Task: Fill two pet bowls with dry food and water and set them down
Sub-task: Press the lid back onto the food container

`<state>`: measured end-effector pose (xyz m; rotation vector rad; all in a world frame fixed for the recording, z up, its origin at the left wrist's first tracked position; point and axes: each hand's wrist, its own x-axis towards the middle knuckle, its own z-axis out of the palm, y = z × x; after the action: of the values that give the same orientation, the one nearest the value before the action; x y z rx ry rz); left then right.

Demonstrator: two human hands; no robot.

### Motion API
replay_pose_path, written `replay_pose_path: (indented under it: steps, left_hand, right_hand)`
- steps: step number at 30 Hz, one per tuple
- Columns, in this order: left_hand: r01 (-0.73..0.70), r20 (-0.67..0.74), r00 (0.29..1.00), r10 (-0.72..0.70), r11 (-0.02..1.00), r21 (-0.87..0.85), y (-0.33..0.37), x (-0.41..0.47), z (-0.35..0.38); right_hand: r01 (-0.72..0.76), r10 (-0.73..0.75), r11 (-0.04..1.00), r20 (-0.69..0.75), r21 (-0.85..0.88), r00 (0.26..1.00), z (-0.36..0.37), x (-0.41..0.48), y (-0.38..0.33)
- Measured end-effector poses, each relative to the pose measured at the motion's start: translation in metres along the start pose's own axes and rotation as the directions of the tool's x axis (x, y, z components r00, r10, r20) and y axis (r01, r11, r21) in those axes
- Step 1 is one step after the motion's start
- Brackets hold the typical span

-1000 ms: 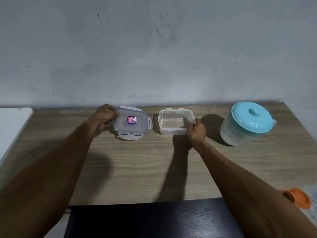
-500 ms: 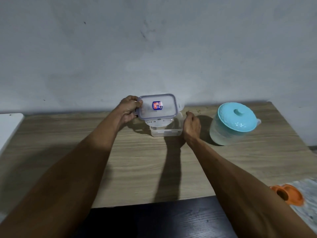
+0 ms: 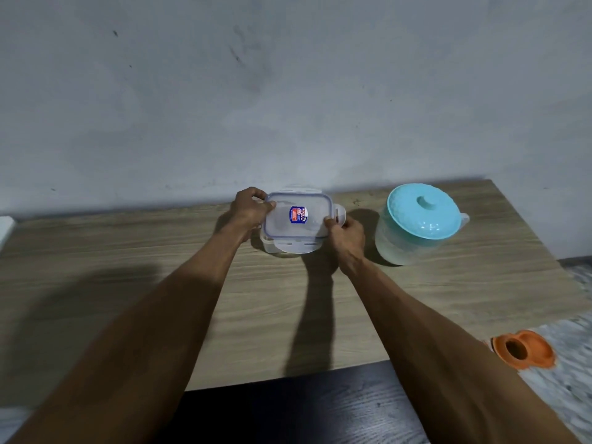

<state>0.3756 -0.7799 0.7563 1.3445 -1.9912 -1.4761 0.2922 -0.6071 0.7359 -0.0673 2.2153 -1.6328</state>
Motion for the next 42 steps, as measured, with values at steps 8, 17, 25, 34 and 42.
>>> replay_pose_path:
  steps: [8, 17, 25, 34, 42]
  left_hand:
    - [0.005, -0.046, 0.999, 0.001, 0.992, 0.122, -0.019, 0.005, -0.001]
    - [0.070, 0.008, 0.997, -0.070, 0.994, 0.084, -0.039, 0.000, -0.008]
    - [0.153, 0.174, 0.973, -0.149, 0.988, -0.008, -0.040, -0.013, -0.014]
    - [0.176, 0.182, 0.969, -0.167, 0.984, -0.032, -0.043, -0.019, -0.011]
    - [0.187, 0.182, 0.968, -0.171, 0.979, -0.077, -0.041, -0.023, -0.009]
  right_hand:
    - [0.071, -0.071, 0.995, 0.002, -0.077, 0.997, 0.007, 0.004, 0.003]
    - [0.125, -0.134, 0.928, -0.001, -0.350, 0.991, 0.011, 0.010, 0.001]
    - [0.739, -0.200, 0.237, 0.712, -0.631, 0.673, 0.014, 0.017, -0.033]
    - [0.787, -0.037, -0.009, 0.786, -0.617, 0.617, 0.034, 0.029, -0.041]
    - [0.778, -0.096, -0.097, 0.783, -0.621, 0.614, 0.039, 0.031, -0.035]
